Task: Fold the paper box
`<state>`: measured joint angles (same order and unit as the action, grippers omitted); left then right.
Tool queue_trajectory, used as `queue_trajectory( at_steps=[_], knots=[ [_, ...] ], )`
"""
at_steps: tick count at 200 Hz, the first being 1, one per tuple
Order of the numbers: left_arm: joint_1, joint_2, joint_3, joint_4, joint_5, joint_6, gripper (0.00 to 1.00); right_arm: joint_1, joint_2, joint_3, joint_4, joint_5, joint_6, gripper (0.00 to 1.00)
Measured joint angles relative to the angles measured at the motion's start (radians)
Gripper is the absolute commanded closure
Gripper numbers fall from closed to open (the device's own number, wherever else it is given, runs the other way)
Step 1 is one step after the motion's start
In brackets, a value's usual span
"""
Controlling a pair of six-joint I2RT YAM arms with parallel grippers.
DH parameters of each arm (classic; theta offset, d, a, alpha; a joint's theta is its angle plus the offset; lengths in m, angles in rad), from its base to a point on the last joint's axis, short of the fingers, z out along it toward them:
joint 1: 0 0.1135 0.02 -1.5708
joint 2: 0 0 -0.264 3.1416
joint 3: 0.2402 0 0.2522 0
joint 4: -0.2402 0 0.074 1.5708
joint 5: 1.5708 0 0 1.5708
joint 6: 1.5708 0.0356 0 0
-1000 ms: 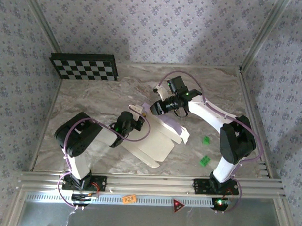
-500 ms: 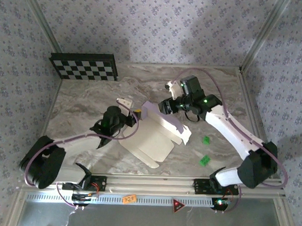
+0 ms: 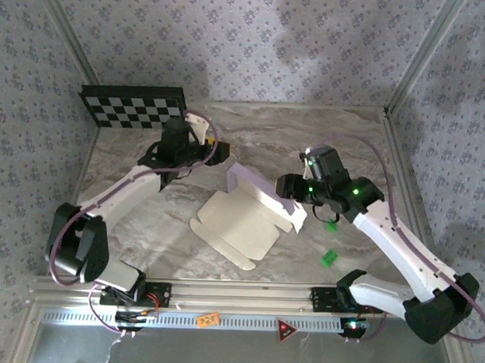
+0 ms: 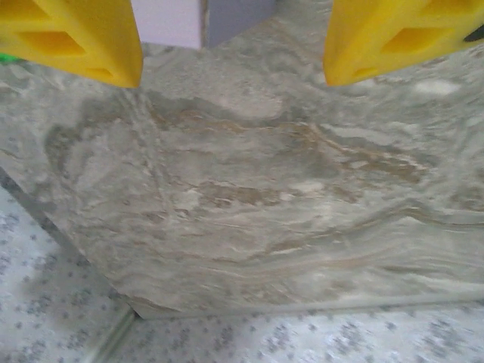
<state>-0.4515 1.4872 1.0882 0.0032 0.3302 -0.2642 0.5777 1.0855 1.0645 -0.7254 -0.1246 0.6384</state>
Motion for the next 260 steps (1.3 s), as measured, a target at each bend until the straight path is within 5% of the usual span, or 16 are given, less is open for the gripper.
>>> queue_trajectory(
  at_steps=[56,126,260],
  knots=[
    [0.0,0.217,0.172,-0.193,0.157,0.001,0.4,0.004,-0.017,-0.177,0.12,-0.002,0.24,0.37],
    [0.003,0.308,0.231,-0.295,0.265,0.012,0.41,0.001,0.095,-0.209,0.267,-0.059,0.278,0.39],
    [0.038,0.023,-0.047,-0.314,0.16,-0.019,0.41,-0.104,0.6,0.289,0.07,-0.245,-0.154,0.39]
  ],
)
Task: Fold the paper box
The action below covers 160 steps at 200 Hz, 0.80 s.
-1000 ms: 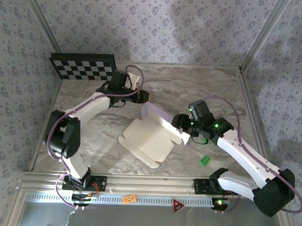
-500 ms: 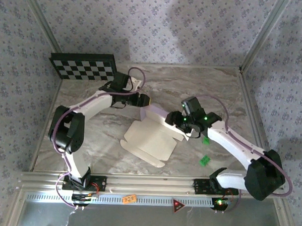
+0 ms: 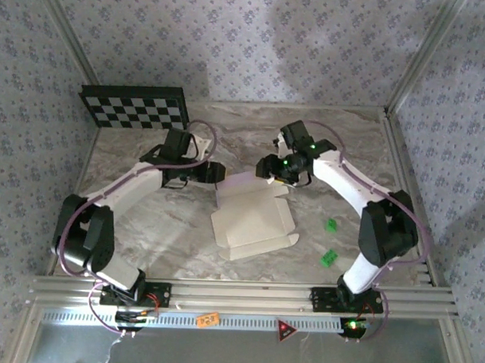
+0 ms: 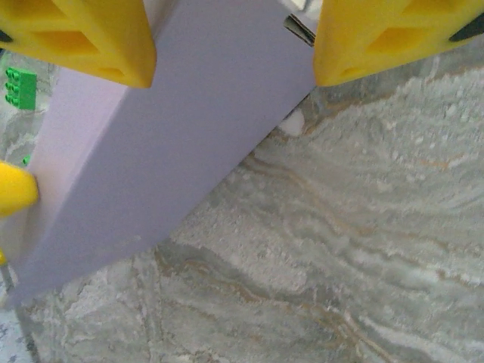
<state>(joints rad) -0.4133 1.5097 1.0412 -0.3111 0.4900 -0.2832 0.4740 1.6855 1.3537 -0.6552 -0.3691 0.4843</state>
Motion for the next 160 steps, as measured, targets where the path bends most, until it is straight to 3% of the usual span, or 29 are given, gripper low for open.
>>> queue_trajectory(
  at_steps=[76,117,160],
  knots=[
    [-0.015,-0.077,-0.016,-0.142,-0.039,0.028,0.36,0.008,0.068,0.111,-0.101,0.039,-0.119,0.34],
    [-0.029,-0.054,0.127,-0.216,-0.037,0.155,0.29,-0.021,-0.012,0.072,-0.11,0.095,-0.126,0.31],
    [-0.108,0.074,0.323,-0.302,-0.031,0.315,0.18,-0.113,-0.158,-0.076,-0.046,0.107,-0.095,0.31]
  ],
)
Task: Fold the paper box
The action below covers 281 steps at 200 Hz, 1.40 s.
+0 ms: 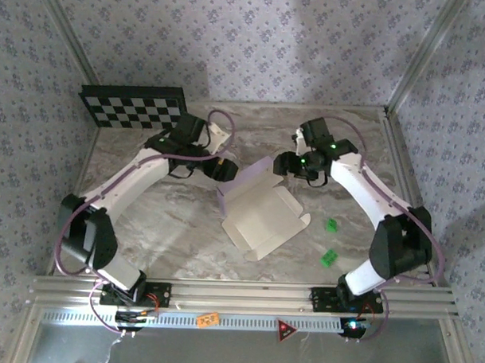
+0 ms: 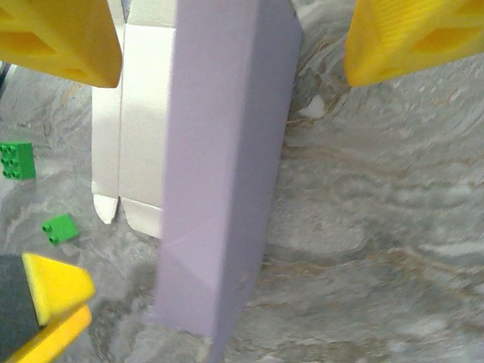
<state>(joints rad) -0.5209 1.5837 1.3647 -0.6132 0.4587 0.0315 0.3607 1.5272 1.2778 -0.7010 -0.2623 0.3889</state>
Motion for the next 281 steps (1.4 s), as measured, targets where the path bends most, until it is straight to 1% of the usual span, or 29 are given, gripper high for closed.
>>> queue_trajectory(
  at_steps=[27,61,97,133,152,173,214,251,281],
  knots=[
    [-0.047,0.116,0.114,-0.063,0.011,0.08,0.1,-0.051,-0.054,-0.078,0.044,-0.006,0.016,0.31],
    [-0.061,0.259,0.249,-0.151,0.028,0.162,0.1,-0.076,-0.088,-0.164,0.07,-0.014,0.026,0.31],
    [-0.07,0.389,0.391,-0.253,0.04,0.227,0.15,-0.085,-0.121,-0.225,0.095,-0.015,0.037,0.31],
    [-0.075,0.417,0.407,-0.303,0.051,0.247,0.24,-0.091,-0.134,-0.29,0.192,-0.044,0.045,0.34],
    [-0.075,0.417,0.407,-0.303,0.055,0.248,0.31,-0.096,-0.128,-0.332,0.259,-0.076,0.053,0.36],
    [-0.072,0.414,0.393,-0.298,0.074,0.241,0.34,-0.106,-0.085,-0.343,0.346,-0.113,0.068,0.38],
    [-0.062,0.403,0.343,-0.272,0.096,0.225,0.35,-0.121,0.077,-0.343,0.53,-0.186,0.094,0.42],
    [-0.055,0.4,0.33,-0.258,0.102,0.212,0.4,-0.137,0.225,-0.343,0.676,-0.24,0.132,0.43],
    [-0.049,0.399,0.33,-0.255,0.107,0.211,0.42,-0.149,0.298,-0.343,0.779,-0.27,0.164,0.43]
  ],
)
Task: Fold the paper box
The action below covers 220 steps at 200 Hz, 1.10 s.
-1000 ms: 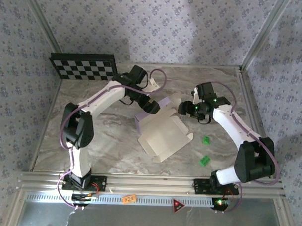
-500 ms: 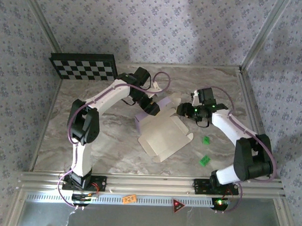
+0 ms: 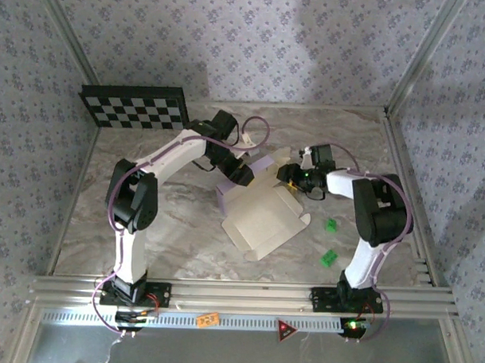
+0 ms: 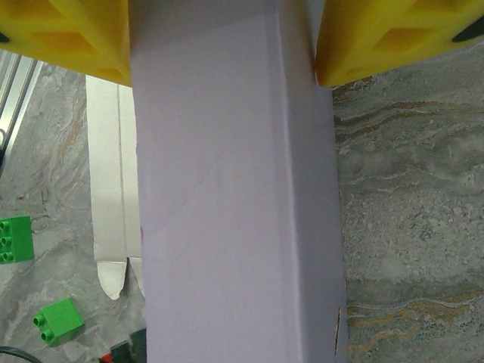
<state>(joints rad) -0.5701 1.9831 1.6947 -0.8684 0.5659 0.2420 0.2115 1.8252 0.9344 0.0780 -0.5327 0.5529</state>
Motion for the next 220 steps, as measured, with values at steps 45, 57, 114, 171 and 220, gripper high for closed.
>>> queue_trajectory(
  at_steps=[45,57,114,171,220],
  knots=[
    [0.011,0.0,0.0,0.002,0.018,0.0,0.44,-0.013,0.033,0.0,0.095,-0.034,0.03,0.44],
    [0.015,0.0,0.0,0.004,0.024,-0.003,0.45,-0.013,0.039,-0.001,0.11,-0.038,0.037,0.44],
    [0.025,0.0,0.0,0.008,0.029,-0.015,0.45,-0.008,0.04,0.0,0.113,-0.014,0.047,0.44],
    [0.027,-0.006,-0.018,0.036,0.038,-0.038,0.47,0.006,0.034,0.0,0.11,0.021,0.078,0.44],
    [0.032,-0.024,-0.026,0.06,0.044,-0.053,0.48,0.01,0.029,-0.001,0.105,0.032,0.101,0.44]
  ],
)
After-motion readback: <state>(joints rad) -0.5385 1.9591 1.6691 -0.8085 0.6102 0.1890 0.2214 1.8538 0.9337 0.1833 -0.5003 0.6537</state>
